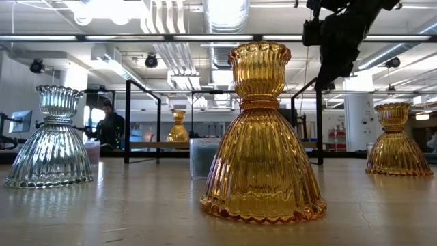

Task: Pick & Place candle stick holders
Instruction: Adjust the shelf on the table

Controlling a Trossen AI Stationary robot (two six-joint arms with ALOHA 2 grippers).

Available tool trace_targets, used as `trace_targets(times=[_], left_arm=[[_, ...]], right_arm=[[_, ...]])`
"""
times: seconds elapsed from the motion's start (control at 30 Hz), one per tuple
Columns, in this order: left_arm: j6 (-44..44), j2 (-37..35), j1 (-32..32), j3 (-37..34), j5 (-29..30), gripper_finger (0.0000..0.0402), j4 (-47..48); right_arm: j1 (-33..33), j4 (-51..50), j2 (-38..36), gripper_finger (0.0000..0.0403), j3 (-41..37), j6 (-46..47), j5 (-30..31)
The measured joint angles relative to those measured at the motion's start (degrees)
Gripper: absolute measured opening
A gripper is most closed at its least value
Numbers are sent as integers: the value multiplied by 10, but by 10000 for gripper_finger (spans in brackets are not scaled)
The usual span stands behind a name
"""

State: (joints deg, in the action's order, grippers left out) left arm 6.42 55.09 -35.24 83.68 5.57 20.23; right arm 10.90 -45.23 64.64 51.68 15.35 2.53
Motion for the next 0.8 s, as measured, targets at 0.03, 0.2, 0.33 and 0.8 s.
trace_targets(times=[0.03,0.2,0.33,0.8], left_arm=[[1,0,0,0,1,202,0],[2,0,0,0,4,202,0],[2,0,0,0,4,202,0],[11,0,0,0,4,202,-1]], right_arm=[[0,-2,0,8,0,-1,7],[0,-7,0,8,0,-8,27],[0,-9,0,8,2,-16,46],[5,-8,0,8,5,-25,80]])
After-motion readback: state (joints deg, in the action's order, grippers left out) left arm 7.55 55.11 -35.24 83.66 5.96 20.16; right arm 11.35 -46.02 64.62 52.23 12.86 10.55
